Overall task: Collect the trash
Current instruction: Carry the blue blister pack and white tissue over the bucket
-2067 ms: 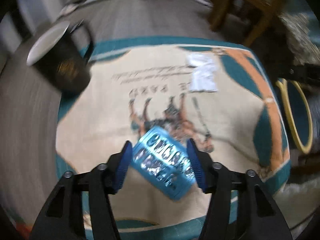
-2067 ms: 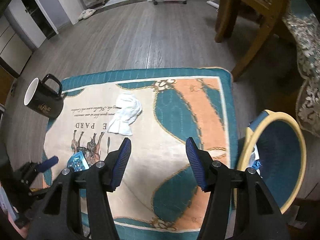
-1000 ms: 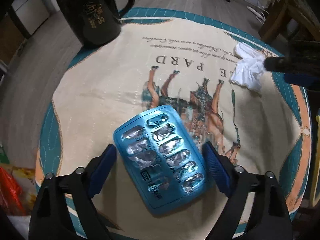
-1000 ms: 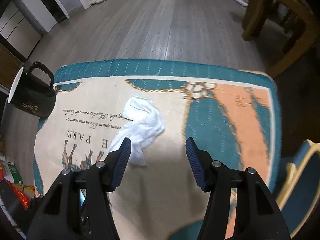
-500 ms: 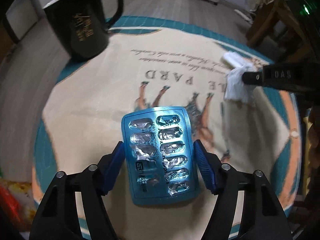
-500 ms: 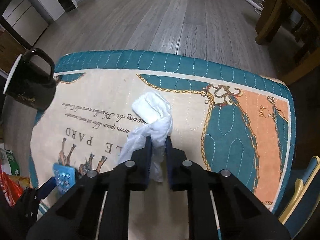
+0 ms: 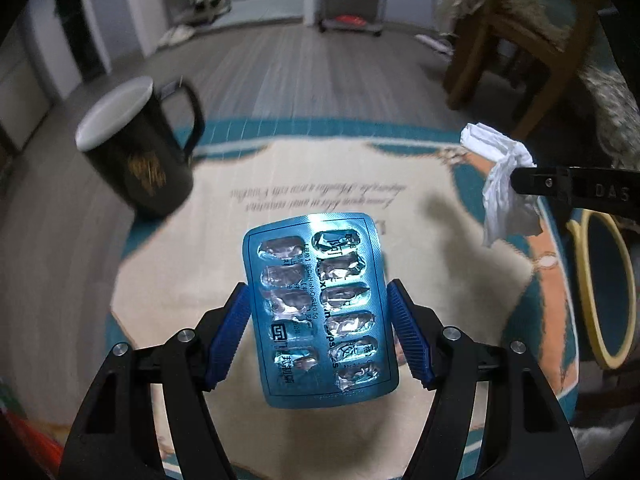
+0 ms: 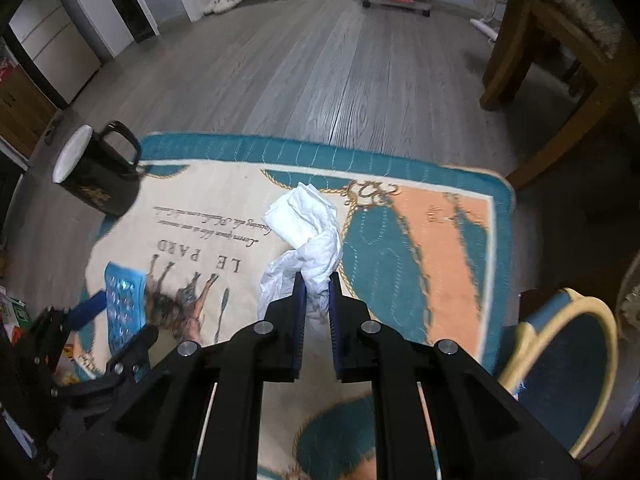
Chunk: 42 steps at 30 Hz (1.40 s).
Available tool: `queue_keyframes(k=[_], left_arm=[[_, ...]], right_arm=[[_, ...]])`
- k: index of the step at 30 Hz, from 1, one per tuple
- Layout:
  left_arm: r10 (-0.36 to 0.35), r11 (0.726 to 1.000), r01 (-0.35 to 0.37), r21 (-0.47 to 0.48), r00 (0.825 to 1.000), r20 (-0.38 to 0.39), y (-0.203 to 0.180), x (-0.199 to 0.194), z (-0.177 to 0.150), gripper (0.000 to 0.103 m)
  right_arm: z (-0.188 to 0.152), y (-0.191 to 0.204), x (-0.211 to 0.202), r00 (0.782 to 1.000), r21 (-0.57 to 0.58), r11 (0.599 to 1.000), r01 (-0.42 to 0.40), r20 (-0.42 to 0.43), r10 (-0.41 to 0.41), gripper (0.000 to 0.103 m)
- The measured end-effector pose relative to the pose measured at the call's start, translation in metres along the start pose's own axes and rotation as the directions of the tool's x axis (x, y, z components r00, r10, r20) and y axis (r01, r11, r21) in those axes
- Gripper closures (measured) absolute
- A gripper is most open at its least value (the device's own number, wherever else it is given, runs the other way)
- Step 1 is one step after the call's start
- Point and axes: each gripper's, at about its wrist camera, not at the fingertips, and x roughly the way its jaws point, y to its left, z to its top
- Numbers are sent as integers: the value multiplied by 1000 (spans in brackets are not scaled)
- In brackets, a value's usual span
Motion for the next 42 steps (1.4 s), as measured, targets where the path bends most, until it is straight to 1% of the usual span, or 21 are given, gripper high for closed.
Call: queue_keyframes(k=[4, 7, 10, 11, 14, 15, 16, 19, 21, 23, 24, 25, 27, 30, 36, 38, 40, 42], left_arm=[[-25, 999, 22, 48, 998, 55, -14, -27, 5, 33], [-31, 996, 22, 89, 995, 98, -23, -46, 9, 33], [-59, 994, 49, 100, 993, 101, -32, -57, 8, 33], [-67, 993, 56, 106, 993, 101, -35, -55, 11, 33], [-87, 982, 64, 178, 989, 121, -51, -69, 19, 33], [-90, 976, 61, 210, 988, 127, -57, -72, 22, 33], [-95, 965, 58, 257, 987, 133, -66, -76, 25, 33], [-114, 931, 56, 361, 983, 141, -90, -85, 30, 33], [-139, 915, 74, 397, 981, 138, -103, -88, 32, 33], [-183, 912, 120, 393, 975, 125, -115, -86, 32, 33], [-213, 913, 158, 376, 971, 109, -123, -83, 33, 33], [-230, 913, 180, 365, 968, 98, -128, -81, 33, 33], [-270, 906, 228, 356, 960, 71, -143, -77, 33, 33], [-287, 881, 235, 411, 955, 69, -173, -76, 30, 33], [-359, 833, 306, 461, 933, 30, -230, -68, 24, 33], [-376, 802, 317, 506, 927, 15, -252, -64, 17, 33], [-381, 778, 317, 542, 925, 6, -268, -61, 12, 33], [-390, 758, 330, 562, 921, -13, -281, -56, 8, 32]], right_arm=[[-12, -10, -38, 998, 1, 1000, 0, 63, 0, 93], [-28, -24, -64, 996, 36, 999, -13, 85, 10, 93], [-43, -37, -82, 994, 80, 996, -27, 109, 18, 93], [-48, -41, -89, 993, 91, 996, -25, 117, 14, 93], [-68, -60, -113, 989, 134, 991, -25, 151, 4, 93], [-73, -64, -118, 987, 146, 989, -26, 158, 2, 93], [-80, -70, -125, 986, 162, 987, -24, 166, -3, 93], [-98, -89, -142, 982, 194, 981, -11, 189, -27, 93], [-109, -104, -152, 979, 218, 976, 8, 196, -52, 93], [-120, -121, -156, 978, 253, 967, 25, 194, -76, 93], [-127, -133, -157, 979, 279, 960, 40, 183, -94, 93], [-132, -142, -157, 979, 301, 952, 49, 174, -105, 93], [-144, -162, -159, 981, 356, 933, 51, 159, -114, 93], [-158, -186, -163, 980, 417, 908, 48, 154, -123, 93], [-174, -216, -164, 978, 455, 886, 85, 133, -163, 93], [-178, -224, -163, 978, 458, 883, 103, 117, -175, 93], [-181, -231, -158, 976, 457, 879, 134, 95, -198, 93], [-185, -239, -155, 976, 468, 873, 141, 80, -200, 93]])
